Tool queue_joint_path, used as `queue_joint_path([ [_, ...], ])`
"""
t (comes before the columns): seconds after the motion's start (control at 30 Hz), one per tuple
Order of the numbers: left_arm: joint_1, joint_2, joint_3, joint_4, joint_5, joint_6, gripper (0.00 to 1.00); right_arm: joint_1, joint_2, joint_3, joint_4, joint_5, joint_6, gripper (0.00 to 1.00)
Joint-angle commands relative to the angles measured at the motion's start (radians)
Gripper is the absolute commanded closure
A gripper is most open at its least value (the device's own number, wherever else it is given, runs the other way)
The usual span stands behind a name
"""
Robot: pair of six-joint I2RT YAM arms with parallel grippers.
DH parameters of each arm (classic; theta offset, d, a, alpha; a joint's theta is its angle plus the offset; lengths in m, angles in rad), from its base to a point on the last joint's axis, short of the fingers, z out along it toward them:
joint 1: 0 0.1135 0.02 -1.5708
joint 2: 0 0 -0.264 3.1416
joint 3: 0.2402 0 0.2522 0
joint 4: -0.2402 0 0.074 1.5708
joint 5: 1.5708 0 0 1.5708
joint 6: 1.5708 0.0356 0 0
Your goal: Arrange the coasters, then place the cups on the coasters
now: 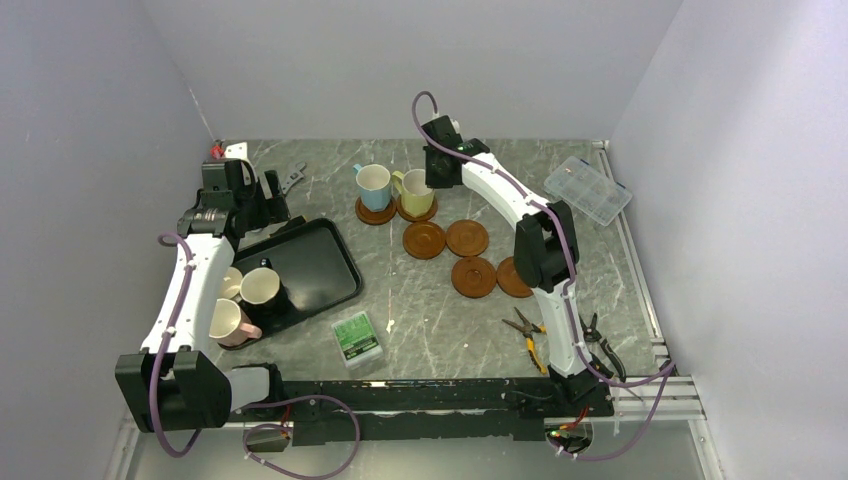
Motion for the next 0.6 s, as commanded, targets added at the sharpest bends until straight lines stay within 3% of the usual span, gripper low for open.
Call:
queue_joint_path([
  [0.0,0.004,0.004,0.012,0.035,0.021,0.001,0.09,-0.004,-0.057,0.019,0.048,0.027,0.040,0.90],
  [0.13,0.004,0.004,0.012,0.036,0.018,0.002,0.09,-0.003,-0.056,0.019,0.058,0.043,0.062,1.00],
  [0.57,0.004,0.003,0.010,0.037,0.018,0.001,0.09,0.015,-0.084,0.024,0.094,0.171,0.070,1.00],
])
